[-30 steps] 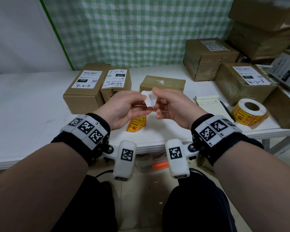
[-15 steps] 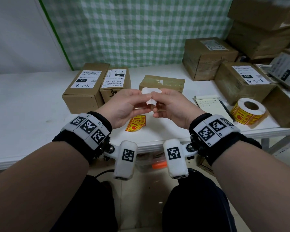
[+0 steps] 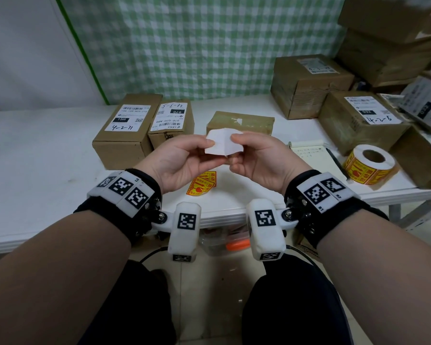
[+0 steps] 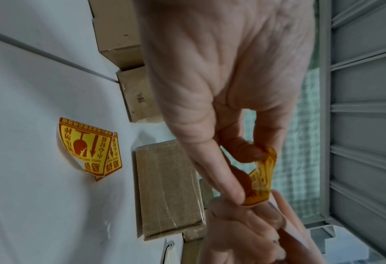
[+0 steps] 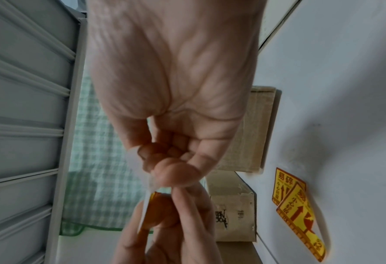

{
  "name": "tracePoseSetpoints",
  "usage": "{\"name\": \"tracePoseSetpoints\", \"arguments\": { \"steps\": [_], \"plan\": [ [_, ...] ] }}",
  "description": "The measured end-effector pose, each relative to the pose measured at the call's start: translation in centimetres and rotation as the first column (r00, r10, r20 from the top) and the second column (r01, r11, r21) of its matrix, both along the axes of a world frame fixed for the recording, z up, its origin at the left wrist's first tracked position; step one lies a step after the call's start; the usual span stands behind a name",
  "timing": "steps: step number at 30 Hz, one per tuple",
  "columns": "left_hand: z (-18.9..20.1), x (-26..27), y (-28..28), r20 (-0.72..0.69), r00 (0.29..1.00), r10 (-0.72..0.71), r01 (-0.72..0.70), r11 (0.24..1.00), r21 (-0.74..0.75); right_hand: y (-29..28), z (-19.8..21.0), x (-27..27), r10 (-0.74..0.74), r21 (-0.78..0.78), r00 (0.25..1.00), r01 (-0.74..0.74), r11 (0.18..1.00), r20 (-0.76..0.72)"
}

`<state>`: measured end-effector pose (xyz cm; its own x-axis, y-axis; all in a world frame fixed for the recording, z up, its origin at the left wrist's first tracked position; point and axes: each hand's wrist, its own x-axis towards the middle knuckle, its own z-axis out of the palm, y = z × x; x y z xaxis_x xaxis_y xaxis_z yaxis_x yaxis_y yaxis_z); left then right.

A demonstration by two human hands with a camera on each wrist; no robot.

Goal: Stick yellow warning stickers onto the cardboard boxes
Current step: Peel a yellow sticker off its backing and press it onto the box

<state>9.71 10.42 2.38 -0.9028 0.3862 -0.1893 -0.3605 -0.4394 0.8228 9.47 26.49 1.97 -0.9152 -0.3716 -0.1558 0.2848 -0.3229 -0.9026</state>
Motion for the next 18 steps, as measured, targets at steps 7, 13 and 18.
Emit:
{"name": "tracePoseSetpoints", "arguments": {
  "steps": [7, 13, 18],
  "plan": [
    [-0.15, -0.12, -0.14, 0.050, 0.998, 0.035, -0.037, 0.998, 0.049, -0.03, 0.24, 0.12, -0.037, -0.068, 0.998, 0.041, 0.997, 0.059],
    [-0.39, -0.44, 0.09, 0.046, 0.997, 0.069, -0.072, 0.996, 0.061, -0.27, 0.17, -0.14, -0.153, -0.040, 0.987, 0.155, 0.987, 0.053],
    [-0.33, -0.76, 0.48, -0.064, 0.990, 0.124, -0.129, 0.987, -0.096, -0.36, 0.15, -0.45, -0.202, 0.142, 0.978, 0.207, 0.968, -0.048]
  ]
}}
